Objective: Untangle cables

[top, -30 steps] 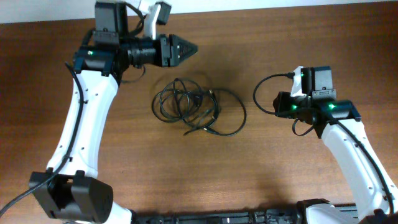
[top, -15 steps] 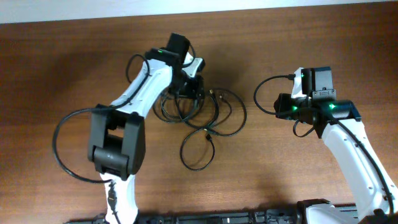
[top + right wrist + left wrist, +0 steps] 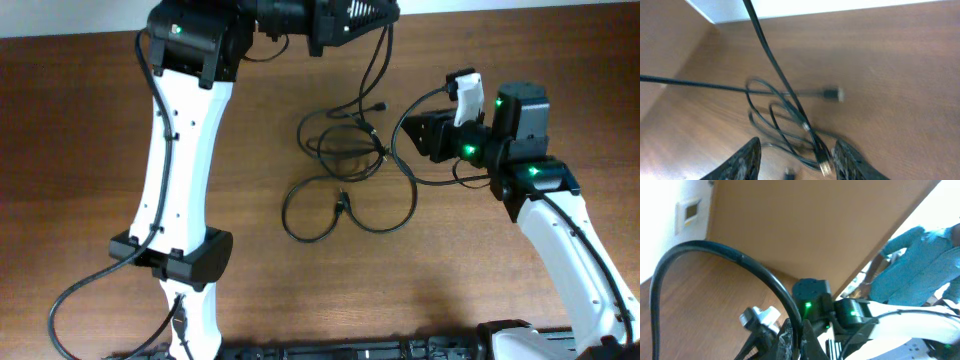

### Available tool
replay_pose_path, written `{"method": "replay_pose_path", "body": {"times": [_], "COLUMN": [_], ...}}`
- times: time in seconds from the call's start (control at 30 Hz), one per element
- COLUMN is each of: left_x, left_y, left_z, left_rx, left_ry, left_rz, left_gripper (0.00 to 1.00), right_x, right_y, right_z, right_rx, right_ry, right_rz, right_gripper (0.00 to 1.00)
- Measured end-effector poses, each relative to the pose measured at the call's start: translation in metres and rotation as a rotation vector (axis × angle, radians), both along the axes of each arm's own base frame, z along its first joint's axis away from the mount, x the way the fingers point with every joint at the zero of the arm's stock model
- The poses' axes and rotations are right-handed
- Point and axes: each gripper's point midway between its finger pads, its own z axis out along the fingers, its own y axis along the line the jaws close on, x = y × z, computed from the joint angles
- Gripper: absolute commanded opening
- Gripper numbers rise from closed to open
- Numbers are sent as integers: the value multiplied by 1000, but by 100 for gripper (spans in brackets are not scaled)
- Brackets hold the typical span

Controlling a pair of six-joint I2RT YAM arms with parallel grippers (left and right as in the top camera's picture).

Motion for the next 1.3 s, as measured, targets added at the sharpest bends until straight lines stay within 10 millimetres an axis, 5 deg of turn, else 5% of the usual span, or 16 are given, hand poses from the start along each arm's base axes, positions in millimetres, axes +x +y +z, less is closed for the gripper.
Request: {"method": "replay_pose_path", "body": {"times": [0.23,0.43,0.6,0.7,0.83,0.93,1.0,1.17,1.23,1.3], "left_x": [-46,-66,-90,-90,-79,-34,5,43,48,58], "left_y": [5,0,-20,-20,-19,-12,0,36,57,87], "left_z": [27,32,32,32,29,5,-31,-92,-112,-128], "left_rx": [-113,-138,-141,-142,-125,-22,135,458,577,688], "left_ry": [-44,-46,-41,-41,-41,26,70,68,92,108], "left_rz": [-266,-366,-441,-442,-382,-137,118,445,531,640], "left_gripper": [0,0,0,0,5,52,65,82,82,82], "right_x": [4,3,7,26,36,35,32,-8,-48,-93], "right_y": [30,37,34,17,1,-39,-85,-219,-295,-342], "right_z": [82,110,114,114,86,21,-7,-32,-26,-31], "right_rx": [106,104,93,48,-2,-116,-198,-266,-210,-155], "right_ry": [-394,-547,-571,-573,-441,-147,-27,228,317,412], "right_rz": [223,262,237,90,-23,-227,-393,-840,-1107,-1295], "right_gripper": [51,52,51,4,4,4,4,4,4,4]}}
